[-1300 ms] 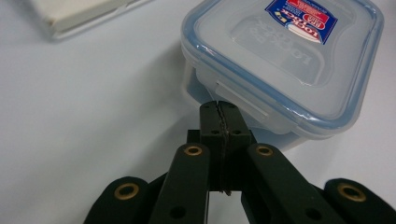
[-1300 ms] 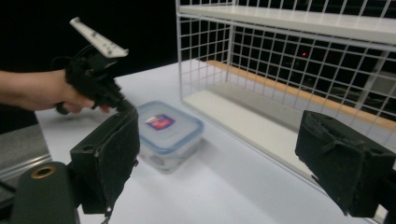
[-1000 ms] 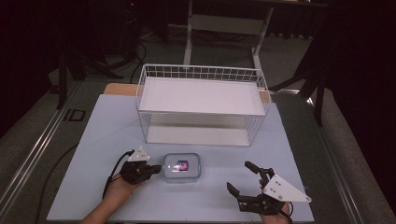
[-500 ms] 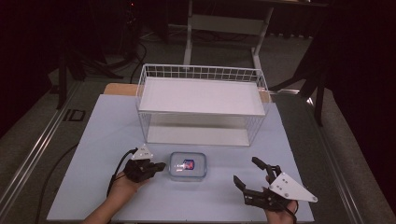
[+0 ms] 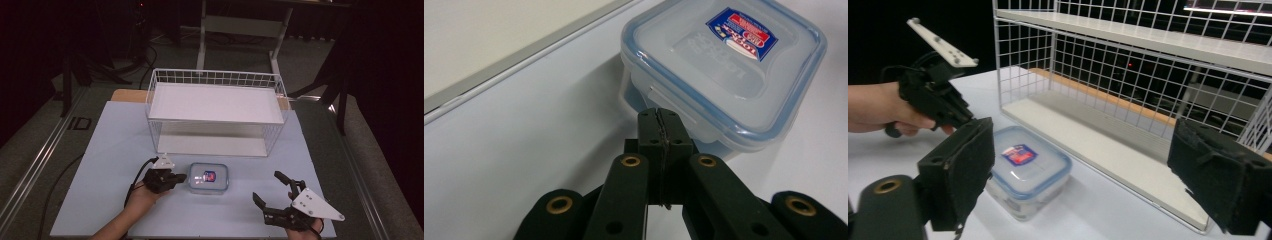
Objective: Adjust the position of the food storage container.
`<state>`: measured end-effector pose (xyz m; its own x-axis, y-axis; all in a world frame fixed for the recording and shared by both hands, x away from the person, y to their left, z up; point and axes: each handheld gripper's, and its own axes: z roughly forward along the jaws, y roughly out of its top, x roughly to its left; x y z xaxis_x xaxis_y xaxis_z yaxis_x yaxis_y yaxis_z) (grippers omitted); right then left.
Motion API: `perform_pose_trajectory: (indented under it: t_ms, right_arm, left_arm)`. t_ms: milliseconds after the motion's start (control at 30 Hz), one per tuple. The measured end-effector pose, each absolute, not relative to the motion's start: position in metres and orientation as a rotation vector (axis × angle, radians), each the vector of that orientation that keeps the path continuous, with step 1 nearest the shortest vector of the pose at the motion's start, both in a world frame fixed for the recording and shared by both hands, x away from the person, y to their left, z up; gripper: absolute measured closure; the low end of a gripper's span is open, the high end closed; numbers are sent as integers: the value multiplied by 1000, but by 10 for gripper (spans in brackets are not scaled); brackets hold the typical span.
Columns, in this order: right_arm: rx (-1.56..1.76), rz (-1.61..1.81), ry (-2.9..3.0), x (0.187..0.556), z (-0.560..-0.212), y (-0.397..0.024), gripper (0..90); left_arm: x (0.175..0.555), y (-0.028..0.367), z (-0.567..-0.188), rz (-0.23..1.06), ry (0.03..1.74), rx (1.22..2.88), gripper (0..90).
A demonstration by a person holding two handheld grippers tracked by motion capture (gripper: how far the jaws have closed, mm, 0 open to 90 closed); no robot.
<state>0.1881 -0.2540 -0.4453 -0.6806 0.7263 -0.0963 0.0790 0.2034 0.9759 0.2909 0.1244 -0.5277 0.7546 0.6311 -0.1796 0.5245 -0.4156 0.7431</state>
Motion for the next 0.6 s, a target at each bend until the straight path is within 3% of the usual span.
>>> perform_pose_trajectory:
  t_ms: [467, 533, 600]
  right_arm:
    - [775, 1491, 1952, 193, -448, -255, 114]
    - [784, 1485, 1955, 194, -449, -254, 114]
    - [788, 1482, 1970, 195, -451, -254, 114]
  left_arm:
    - [296, 96, -522, 142, 821, 2086, 900]
    - [293, 100, -520, 129, 816, 2069, 843]
    - [290, 105, -517, 97, 807, 2046, 702]
